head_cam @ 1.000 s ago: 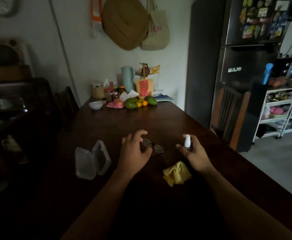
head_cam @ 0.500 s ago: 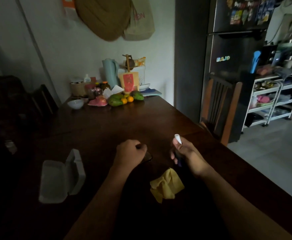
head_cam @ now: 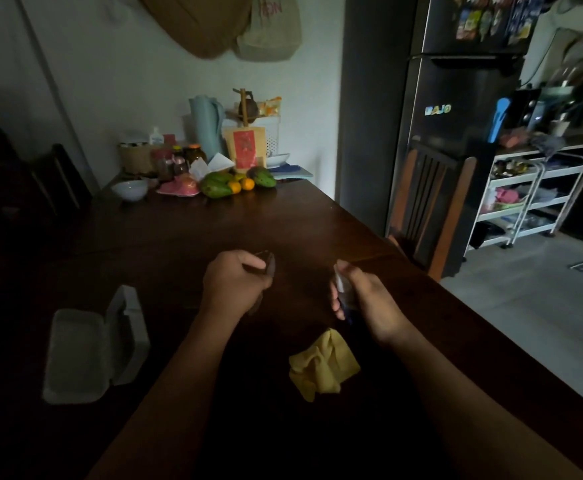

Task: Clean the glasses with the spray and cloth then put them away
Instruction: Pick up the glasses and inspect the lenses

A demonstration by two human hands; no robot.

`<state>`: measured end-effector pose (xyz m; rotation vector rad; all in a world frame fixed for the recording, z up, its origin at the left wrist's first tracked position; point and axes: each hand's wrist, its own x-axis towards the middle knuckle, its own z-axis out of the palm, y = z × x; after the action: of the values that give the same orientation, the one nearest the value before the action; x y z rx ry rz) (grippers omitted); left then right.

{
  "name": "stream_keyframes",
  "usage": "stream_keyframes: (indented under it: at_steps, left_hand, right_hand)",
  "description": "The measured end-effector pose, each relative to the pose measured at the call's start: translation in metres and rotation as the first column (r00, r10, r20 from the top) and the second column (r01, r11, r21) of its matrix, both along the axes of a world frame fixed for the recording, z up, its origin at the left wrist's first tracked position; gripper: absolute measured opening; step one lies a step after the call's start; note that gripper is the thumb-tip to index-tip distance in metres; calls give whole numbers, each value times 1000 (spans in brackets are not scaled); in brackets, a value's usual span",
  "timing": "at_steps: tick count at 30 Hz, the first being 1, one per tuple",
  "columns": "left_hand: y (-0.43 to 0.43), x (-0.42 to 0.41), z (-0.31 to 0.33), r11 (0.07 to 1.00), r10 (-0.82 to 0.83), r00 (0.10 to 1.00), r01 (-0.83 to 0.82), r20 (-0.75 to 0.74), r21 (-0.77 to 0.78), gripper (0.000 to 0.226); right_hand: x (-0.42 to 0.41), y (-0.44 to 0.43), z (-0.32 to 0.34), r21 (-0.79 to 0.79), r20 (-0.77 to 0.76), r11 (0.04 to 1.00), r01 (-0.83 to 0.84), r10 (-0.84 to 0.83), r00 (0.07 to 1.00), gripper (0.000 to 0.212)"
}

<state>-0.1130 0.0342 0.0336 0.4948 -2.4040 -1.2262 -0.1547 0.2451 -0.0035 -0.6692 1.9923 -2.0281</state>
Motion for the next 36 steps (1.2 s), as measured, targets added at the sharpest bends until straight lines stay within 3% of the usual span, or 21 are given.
stream_keyframes:
  at_steps: [4, 10, 15, 22, 36]
  left_hand:
    - [3, 1, 0, 987, -21, 997, 33, -76, 158, 26]
    - [12, 3, -1, 979, -159, 977, 175, -143, 108, 19]
    - [17, 4, 3, 966, -225, 959, 243, -172, 93, 15]
    - [26, 7, 9, 929, -312, 933, 339, -178, 146, 14]
    - [36, 5, 2, 922, -336, 925, 361, -176, 138, 15]
  right_hand:
    - [2, -3, -3, 44, -65, 998, 37, -34, 997, 74]
    - [7, -5, -3, 98, -89, 991, 92, -83, 993, 82]
    - [7, -12, -1, -20, -10, 972, 233, -233, 972, 68]
    - [1, -15, -3, -57, 25, 907, 418, -417, 909, 57]
    - [-7, -21, -11, 2, -20, 854, 521, -520, 854, 50]
